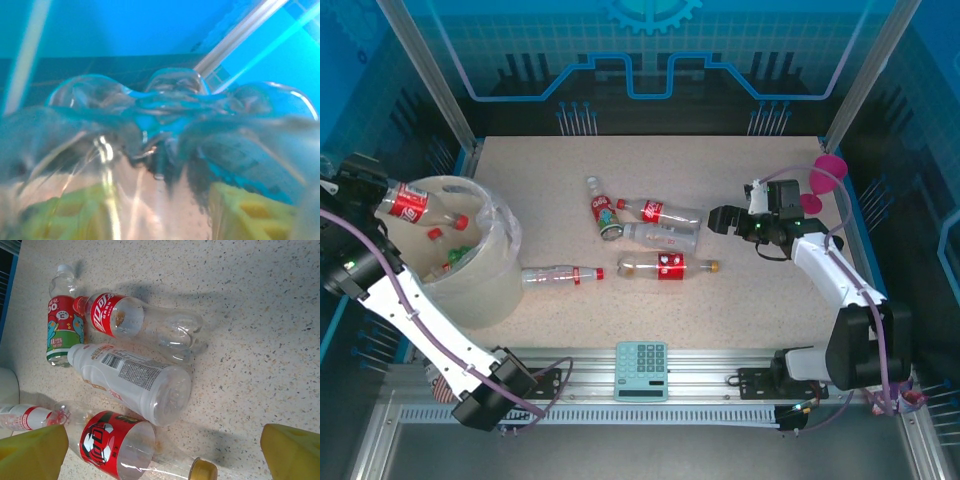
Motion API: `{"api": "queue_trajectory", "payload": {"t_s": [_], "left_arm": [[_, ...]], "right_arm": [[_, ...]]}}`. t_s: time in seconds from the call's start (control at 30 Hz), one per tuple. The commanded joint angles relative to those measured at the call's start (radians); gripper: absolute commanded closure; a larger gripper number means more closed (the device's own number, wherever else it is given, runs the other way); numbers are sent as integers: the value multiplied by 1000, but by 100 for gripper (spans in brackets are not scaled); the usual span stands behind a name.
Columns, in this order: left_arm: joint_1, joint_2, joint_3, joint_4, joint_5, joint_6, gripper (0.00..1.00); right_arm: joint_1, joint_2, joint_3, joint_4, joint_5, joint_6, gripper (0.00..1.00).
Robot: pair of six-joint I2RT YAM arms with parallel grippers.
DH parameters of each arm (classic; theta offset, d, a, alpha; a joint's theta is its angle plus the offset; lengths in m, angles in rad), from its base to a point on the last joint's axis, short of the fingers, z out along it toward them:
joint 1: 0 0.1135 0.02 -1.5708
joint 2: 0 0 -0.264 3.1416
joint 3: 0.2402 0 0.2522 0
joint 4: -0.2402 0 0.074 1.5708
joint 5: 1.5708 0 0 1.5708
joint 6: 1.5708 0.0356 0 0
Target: Put the plastic bottles in the bin
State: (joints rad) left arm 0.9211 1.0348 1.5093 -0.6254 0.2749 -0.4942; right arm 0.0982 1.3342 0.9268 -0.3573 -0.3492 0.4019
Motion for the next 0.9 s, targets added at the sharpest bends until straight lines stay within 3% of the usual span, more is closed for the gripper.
{"api": "queue_trajectory", "payload": {"t_s": [0.0, 0.23, 0.4, 0.63, 0.87], "left_arm": [[10, -33, -20, -35, -140, 93, 78], [-24, -9, -138, -38, -177, 169, 78], [-145, 25, -164, -86, -302, 282, 78], [-298, 74, -253, -98, -406, 325, 78], [-359, 72, -381, -65, -428, 297, 78]], "right_arm": [[13, 26, 23, -1, -15, -19, 1], [14, 37, 47, -4, -26, -19, 1], [21, 40, 58, -4, -25, -6, 1], [51, 54, 69, -2, -12, 3, 1], [61, 60, 77, -5, 1, 4, 1]]}}
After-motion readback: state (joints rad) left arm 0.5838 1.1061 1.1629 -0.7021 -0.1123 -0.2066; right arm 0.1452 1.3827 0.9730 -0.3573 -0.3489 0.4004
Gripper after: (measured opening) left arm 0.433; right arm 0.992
